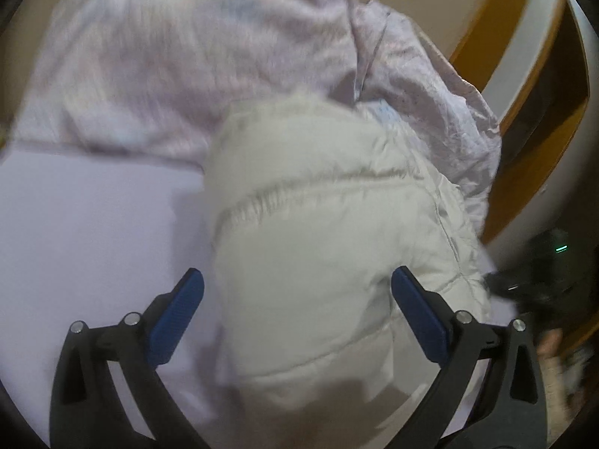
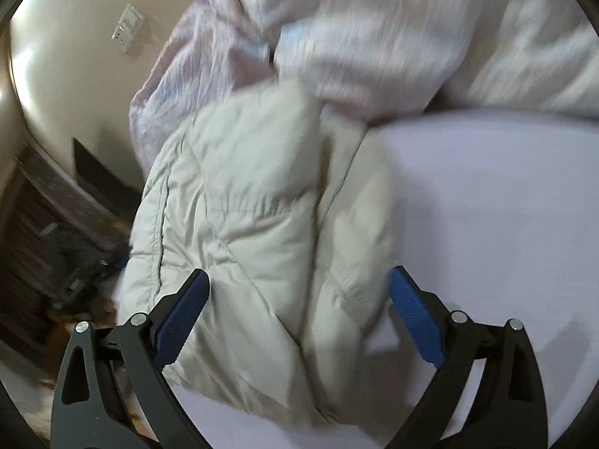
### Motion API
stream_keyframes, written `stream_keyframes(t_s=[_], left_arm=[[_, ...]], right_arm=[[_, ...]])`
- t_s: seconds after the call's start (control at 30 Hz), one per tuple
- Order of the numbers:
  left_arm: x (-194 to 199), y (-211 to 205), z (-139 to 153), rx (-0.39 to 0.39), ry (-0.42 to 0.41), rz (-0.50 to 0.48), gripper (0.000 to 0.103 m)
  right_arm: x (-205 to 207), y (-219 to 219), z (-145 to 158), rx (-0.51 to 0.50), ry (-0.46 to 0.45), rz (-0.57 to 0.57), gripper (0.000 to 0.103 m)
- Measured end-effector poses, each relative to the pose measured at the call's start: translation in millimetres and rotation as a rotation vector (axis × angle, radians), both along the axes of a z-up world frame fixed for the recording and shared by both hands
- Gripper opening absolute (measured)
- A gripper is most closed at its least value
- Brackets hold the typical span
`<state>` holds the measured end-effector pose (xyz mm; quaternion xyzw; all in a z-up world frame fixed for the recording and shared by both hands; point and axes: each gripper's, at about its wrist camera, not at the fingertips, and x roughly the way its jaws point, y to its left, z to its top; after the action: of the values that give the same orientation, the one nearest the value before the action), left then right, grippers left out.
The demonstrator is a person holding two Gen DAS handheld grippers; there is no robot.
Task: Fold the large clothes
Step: 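Press both open grippers down on the rolled beige jacket bundle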
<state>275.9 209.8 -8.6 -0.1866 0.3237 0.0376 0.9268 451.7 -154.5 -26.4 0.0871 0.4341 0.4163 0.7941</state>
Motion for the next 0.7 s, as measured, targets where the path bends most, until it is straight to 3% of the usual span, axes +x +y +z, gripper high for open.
stream_keyframes(t_s=[0.07, 0.17, 0.27, 0.33, 0.37, 0.43, 0.53, 0.7], left_arm=[[-0.5, -10.5, 15.5, 0.091, -0.037, 0.002, 0.100], [8.8, -26.4, 28.6, 0.168, -0.065, -0.017, 0.100], [24.7, -43.9, 36.3, 0.264, -0.089, -0.013, 0.100], [37.4, -51.8, 39.2, 0.320, -0.086, -0.013, 0.100], [43.4, -54.1, 40.1, 0.337, -0.081, -0.015, 0.100], [56.0, -57.5, 39.2, 0.379, -0.060, -0.010, 0.099], [66.8, -55.2, 31.5, 0.369, -0.023, -0.005, 0.098], [73.9, -53.0, 12.2, 0.339, -0.001, -0.010, 0.099]], right_arm=[[-6.9, -3.8, 19.8, -0.021, -0.091, -0.028, 0.098], [-18.1, 10.2, 42.7, -0.028, -0.205, -0.029, 0.098], [-32.7, 40.8, 52.0, -0.072, -0.395, -0.034, 0.098], [-38.1, 69.4, 54.5, -0.129, -0.490, -0.007, 0.086], [-38.2, 82.6, 54.8, -0.155, -0.511, 0.011, 0.083], [-35.0, 99.3, 48.9, -0.190, -0.522, 0.047, 0.064], [-27.0, 107.1, 38.9, -0.225, -0.517, 0.048, 0.043], [-12.8, 104.0, 16.8, -0.226, -0.472, 0.017, 0.042]])
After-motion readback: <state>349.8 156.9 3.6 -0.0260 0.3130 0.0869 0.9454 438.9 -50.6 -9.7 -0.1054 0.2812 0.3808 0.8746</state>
